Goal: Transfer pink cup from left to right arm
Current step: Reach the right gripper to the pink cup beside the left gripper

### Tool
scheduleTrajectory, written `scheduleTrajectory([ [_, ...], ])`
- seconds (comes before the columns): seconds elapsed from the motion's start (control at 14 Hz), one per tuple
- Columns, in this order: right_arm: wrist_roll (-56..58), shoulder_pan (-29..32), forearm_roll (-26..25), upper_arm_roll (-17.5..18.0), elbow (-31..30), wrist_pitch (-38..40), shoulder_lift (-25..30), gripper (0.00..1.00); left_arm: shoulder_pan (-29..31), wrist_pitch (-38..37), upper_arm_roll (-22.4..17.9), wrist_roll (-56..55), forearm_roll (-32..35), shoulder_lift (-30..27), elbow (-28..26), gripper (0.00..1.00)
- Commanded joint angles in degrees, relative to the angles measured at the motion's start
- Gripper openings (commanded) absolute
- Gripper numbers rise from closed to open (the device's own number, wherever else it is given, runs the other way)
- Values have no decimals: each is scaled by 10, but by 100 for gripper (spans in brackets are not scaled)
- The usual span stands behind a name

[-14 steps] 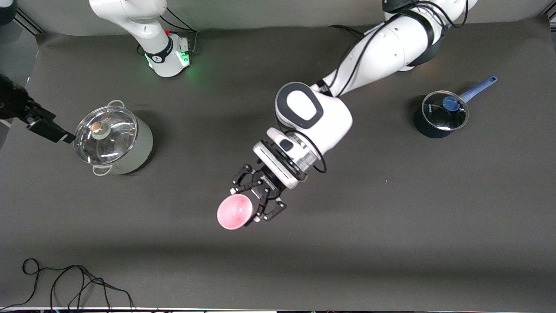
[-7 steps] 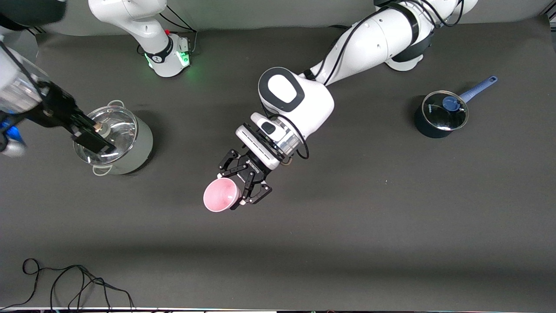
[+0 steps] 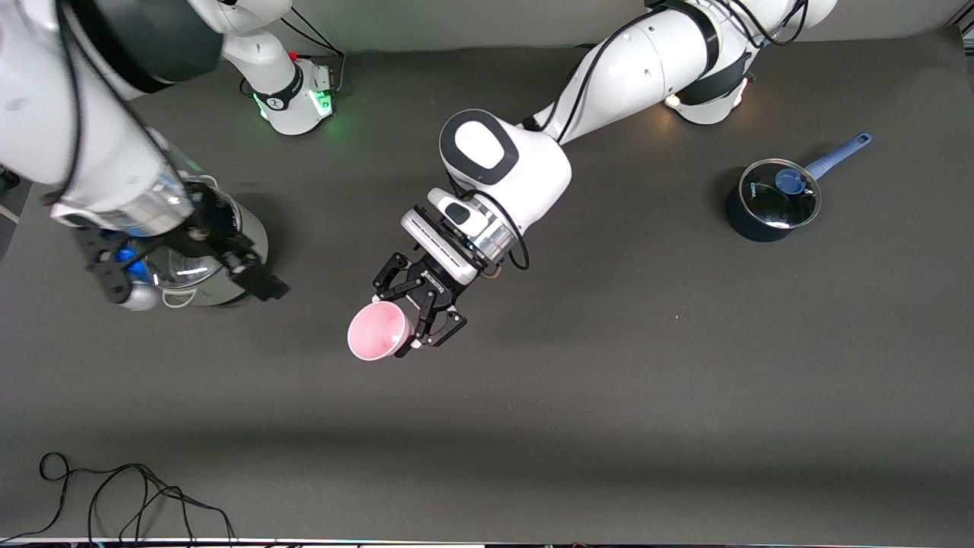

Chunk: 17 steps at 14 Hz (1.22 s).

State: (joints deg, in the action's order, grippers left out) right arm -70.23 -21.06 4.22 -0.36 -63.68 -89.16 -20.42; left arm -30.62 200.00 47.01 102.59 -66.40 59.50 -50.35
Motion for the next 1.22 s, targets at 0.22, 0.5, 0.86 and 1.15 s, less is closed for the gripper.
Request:
scheduleTrajectory([
  [0.22, -81, -26, 3, 14, 105, 0, -73, 100, -11, 7, -14, -15, 3, -4, 11, 0],
  [0.5, -97, -27, 2, 40, 106, -35, -103, 100, -11, 7, -14, -15, 3, -4, 10, 0],
  [0.86, -94, -25, 0, 37, 106, -70, -126, 99, -11, 7, -14, -15, 3, -4, 10, 0],
  [1.15, -92, -23, -2, 34, 106, -80, -131, 97, -11, 7, -14, -15, 3, -4, 10, 0],
])
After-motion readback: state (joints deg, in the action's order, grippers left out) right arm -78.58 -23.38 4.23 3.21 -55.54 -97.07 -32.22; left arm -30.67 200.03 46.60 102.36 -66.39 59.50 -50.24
